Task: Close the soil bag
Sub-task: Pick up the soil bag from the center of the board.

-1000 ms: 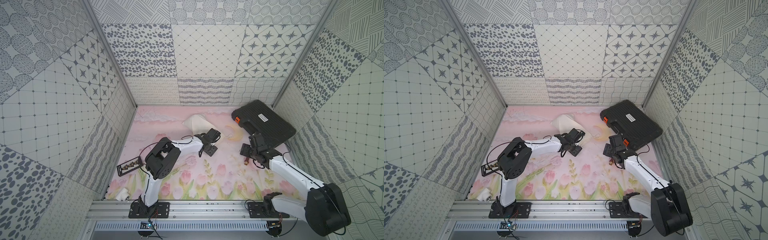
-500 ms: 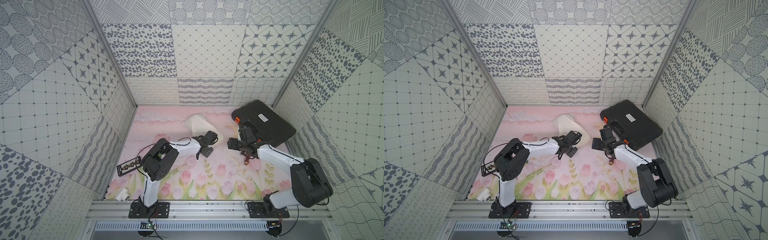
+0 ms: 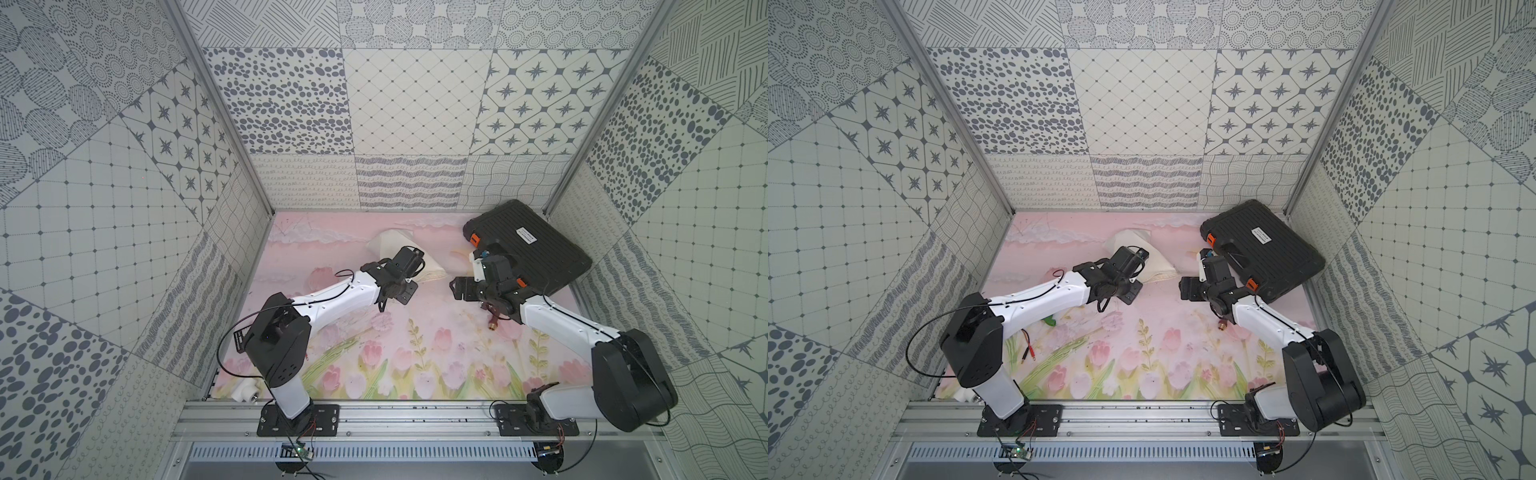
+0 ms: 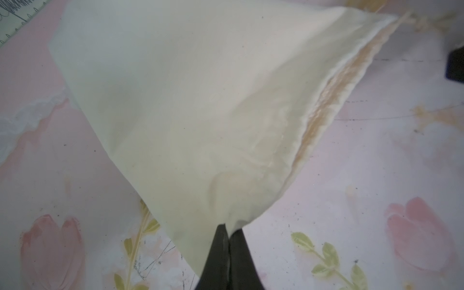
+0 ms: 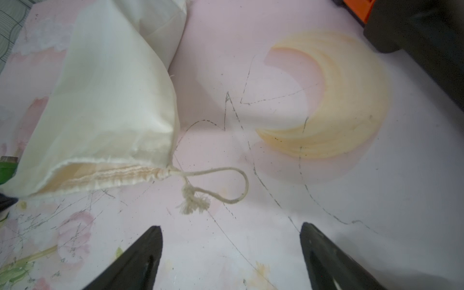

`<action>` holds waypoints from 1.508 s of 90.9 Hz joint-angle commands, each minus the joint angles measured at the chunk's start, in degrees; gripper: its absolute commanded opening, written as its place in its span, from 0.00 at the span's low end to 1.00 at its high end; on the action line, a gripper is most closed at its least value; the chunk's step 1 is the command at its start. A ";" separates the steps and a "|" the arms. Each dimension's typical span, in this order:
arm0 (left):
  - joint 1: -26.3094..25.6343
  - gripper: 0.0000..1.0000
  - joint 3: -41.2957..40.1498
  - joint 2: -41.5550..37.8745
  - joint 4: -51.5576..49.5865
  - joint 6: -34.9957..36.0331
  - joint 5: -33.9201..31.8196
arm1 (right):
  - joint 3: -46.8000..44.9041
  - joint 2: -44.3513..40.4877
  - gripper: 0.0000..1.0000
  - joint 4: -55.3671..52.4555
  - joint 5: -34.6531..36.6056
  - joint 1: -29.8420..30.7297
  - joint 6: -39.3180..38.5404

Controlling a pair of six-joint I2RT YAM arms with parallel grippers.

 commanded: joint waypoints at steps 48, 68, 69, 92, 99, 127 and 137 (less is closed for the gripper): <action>1.98 0.00 4.04 -5.83 -6.19 0.84 1.17 | 5.74 9.91 0.95 15.09 -1.42 0.99 -8.38; 2.24 0.00 4.68 -5.84 -6.69 0.90 1.19 | 5.93 7.73 0.91 17.00 -1.27 0.90 -10.25; 2.23 0.00 4.74 -5.84 -6.66 0.98 1.23 | 5.92 7.66 0.91 17.00 -1.33 0.88 -10.48; 2.96 0.00 6.68 -6.82 -8.08 1.44 0.15 | 7.09 5.35 0.46 16.02 -2.34 0.92 -13.40; 3.43 0.00 7.48 -7.96 -8.96 1.90 -0.97 | 8.77 3.56 0.26 14.78 -3.89 1.01 -13.72; 5.20 0.00 14.60 -14.59 -15.50 4.47 -5.81 | 22.73 0.42 0.00 5.63 -10.01 1.16 -14.61; 5.43 0.00 15.80 -17.24 -16.13 4.82 -7.23 | 26.39 0.26 0.00 4.33 -11.98 1.27 -14.38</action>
